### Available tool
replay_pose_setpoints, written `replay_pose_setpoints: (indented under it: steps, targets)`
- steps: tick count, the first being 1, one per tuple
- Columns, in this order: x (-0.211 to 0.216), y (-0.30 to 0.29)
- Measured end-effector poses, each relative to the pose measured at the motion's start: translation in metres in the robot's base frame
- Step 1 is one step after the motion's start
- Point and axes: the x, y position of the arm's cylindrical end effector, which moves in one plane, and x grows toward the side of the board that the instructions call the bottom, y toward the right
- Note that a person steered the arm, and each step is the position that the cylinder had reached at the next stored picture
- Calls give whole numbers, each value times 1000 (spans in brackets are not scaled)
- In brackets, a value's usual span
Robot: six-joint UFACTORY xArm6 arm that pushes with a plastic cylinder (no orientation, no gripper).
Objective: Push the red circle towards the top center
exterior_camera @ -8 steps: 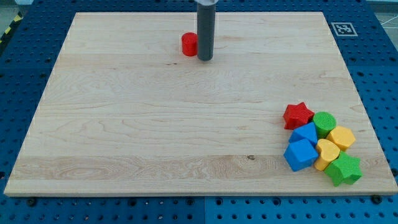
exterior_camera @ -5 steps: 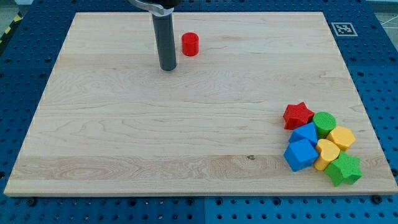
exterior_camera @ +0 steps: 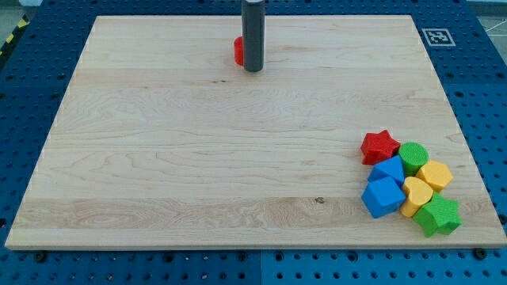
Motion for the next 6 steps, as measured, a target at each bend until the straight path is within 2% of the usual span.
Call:
replay_pose_setpoints:
  steps: [1, 3, 4, 5, 6]
  targets:
    - [0, 0]
    - [11, -47]
    - [6, -46]
    - [-27, -15]
    - [-27, -15]
